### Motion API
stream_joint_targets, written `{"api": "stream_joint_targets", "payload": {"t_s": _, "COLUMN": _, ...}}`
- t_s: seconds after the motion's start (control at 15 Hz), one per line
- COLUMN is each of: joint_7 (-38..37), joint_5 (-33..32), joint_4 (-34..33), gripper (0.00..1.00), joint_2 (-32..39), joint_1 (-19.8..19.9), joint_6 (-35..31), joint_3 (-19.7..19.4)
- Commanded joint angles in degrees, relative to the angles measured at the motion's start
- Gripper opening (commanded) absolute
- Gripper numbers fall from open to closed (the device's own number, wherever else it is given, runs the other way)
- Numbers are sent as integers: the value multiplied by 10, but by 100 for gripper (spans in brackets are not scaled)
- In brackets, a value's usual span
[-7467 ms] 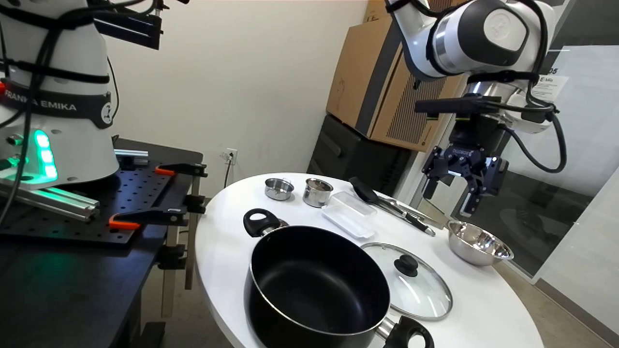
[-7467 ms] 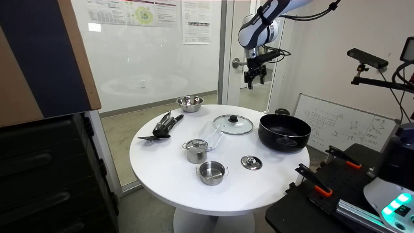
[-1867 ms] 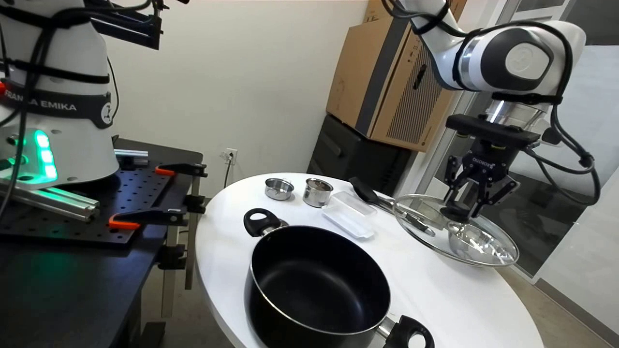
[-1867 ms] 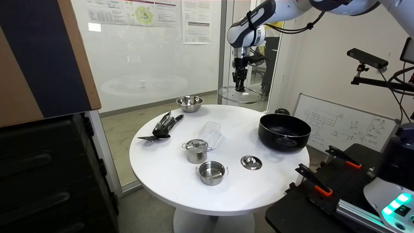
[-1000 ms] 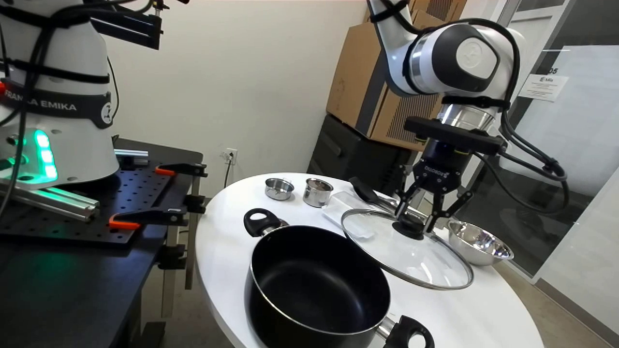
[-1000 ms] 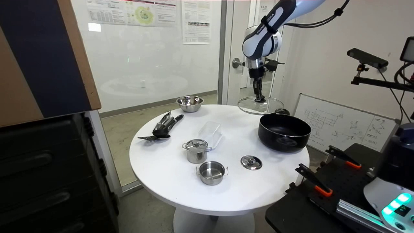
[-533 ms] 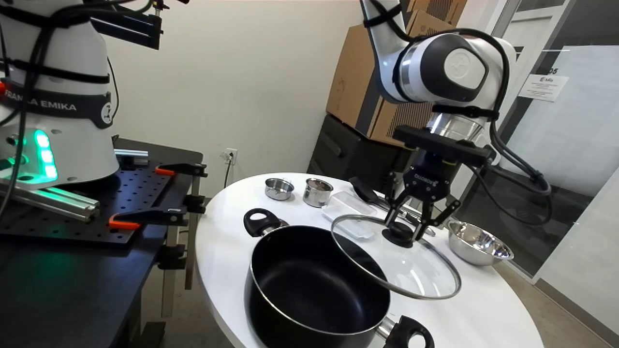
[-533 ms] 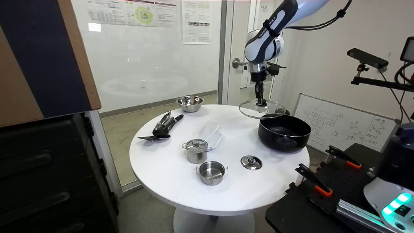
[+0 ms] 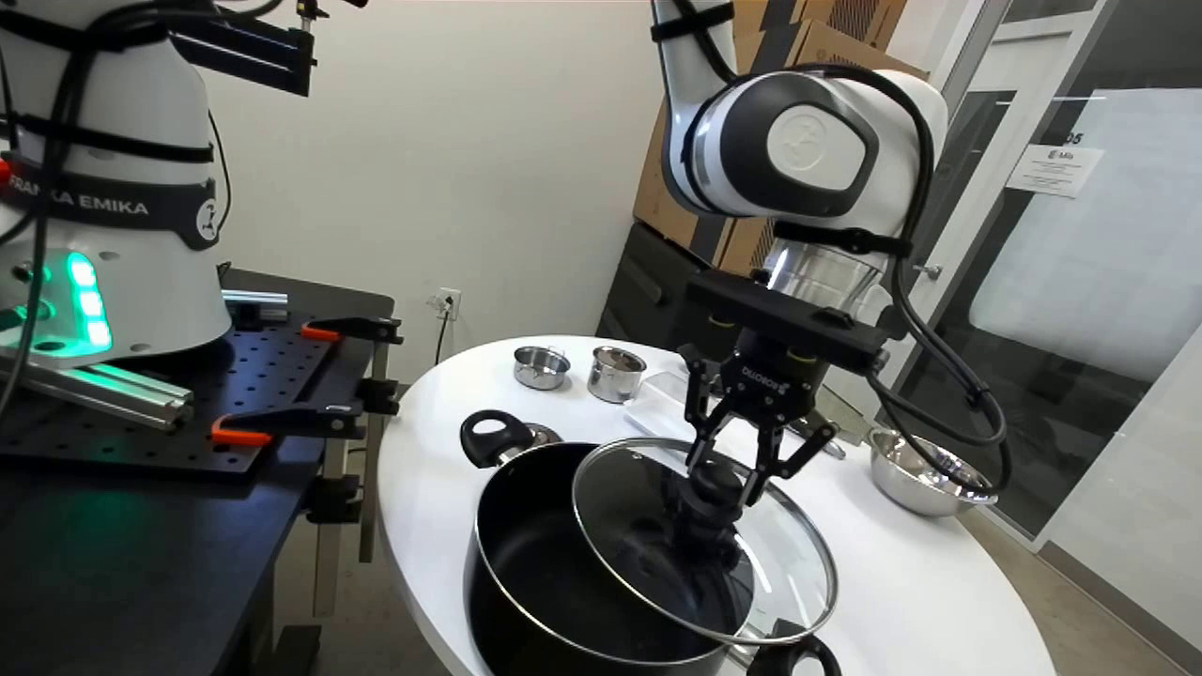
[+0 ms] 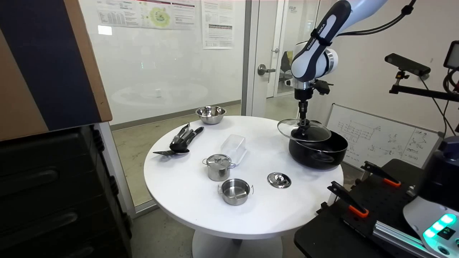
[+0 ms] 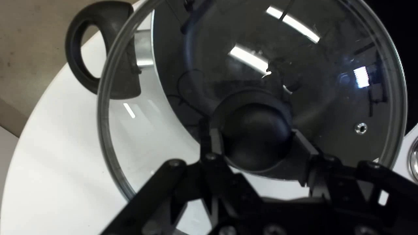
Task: Pick up the lid and close the pot
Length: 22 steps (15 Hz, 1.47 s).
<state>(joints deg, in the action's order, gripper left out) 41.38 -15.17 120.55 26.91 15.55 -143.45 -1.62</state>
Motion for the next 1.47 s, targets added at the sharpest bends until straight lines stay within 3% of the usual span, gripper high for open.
{"api": "stream_joint_targets", "payload": {"t_s": 0.0, "joint_7": 38, "joint_5": 15, "joint_4": 81, "gripper": 25, "joint_2": -61, "joint_1": 14, "joint_6": -53, "joint_3": 3}}
{"api": "stream_joint_targets", "payload": {"t_s": 0.53, "joint_7": 104, "joint_5": 9, "joint_4": 227, "gripper": 25, "joint_2": -141, "joint_1": 21, "joint_6": -170, "joint_3": -9}}
{"api": "stream_joint_targets", "payload": {"t_s": 1.4, "joint_7": 70, "joint_5": -8, "joint_4": 249, "gripper": 25, "joint_2": -162, "joint_1": 0, "joint_6": -155, "joint_3": -58}}
